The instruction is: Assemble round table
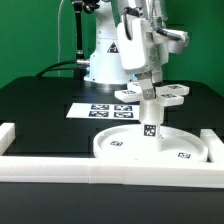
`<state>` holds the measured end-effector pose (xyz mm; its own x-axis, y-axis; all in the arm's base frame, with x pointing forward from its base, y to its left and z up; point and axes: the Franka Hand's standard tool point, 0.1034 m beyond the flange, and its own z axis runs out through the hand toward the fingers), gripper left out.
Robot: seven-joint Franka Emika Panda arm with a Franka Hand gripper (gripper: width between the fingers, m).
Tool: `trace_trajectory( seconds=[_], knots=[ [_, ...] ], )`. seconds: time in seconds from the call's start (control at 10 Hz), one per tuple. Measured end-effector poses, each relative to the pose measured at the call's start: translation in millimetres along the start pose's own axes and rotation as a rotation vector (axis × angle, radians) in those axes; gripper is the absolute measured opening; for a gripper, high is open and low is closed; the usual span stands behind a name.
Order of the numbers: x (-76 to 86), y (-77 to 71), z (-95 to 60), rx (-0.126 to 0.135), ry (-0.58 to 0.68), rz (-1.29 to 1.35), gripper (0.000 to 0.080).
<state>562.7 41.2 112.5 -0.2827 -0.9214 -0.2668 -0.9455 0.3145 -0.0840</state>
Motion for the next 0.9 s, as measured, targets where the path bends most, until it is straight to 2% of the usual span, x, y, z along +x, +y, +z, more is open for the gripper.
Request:
trace_trajectory(
  seconds=[0.2, 0.6, 0.8, 0.9],
  knots=[
    [-10.7, -3.3, -16.9, 0.008, -0.02, -0.042, 0.0649],
    [-11.2, -2.7, -16.1, 0.008, -0.021, -0.099, 0.0649],
    [-13.0, -1.7, -15.7, 0.003, 0.001, -0.434, 0.0649],
    [-17.4, 0.3, -15.5, -0.019, 0.018, -0.61, 0.0649]
  ],
)
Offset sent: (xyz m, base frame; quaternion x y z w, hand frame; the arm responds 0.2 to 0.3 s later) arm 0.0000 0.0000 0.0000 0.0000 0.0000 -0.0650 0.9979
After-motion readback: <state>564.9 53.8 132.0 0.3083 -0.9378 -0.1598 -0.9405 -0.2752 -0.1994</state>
